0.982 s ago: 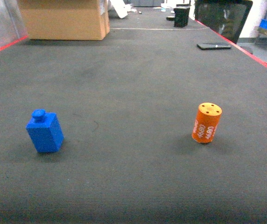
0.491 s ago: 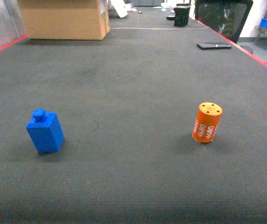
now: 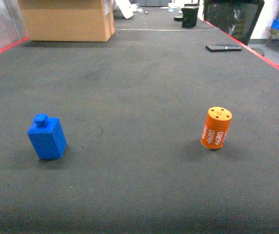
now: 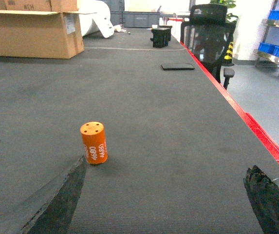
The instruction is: Sort blue parts and orange caps into right shelf containers
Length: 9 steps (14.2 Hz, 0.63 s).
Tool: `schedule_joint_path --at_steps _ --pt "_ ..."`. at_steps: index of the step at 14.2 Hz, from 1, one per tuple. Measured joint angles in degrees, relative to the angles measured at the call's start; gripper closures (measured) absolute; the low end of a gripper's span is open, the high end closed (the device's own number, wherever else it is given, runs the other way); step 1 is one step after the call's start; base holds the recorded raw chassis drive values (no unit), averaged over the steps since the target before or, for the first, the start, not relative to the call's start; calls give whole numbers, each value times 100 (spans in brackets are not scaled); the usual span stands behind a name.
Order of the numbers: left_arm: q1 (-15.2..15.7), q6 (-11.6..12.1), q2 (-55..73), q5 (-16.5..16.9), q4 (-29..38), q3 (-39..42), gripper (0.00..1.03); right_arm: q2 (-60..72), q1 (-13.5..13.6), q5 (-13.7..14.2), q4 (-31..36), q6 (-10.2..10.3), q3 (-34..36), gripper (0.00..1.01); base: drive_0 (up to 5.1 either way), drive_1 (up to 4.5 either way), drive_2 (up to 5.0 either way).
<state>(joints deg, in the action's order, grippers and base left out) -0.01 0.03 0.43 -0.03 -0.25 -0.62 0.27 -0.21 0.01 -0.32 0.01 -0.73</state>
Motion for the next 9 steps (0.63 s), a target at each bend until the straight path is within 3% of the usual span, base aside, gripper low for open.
schedule_joint_path --at_steps 9 --pt "0 0 0 0 0 0 5 0 0 0 0 0 0 3 0 0 0"
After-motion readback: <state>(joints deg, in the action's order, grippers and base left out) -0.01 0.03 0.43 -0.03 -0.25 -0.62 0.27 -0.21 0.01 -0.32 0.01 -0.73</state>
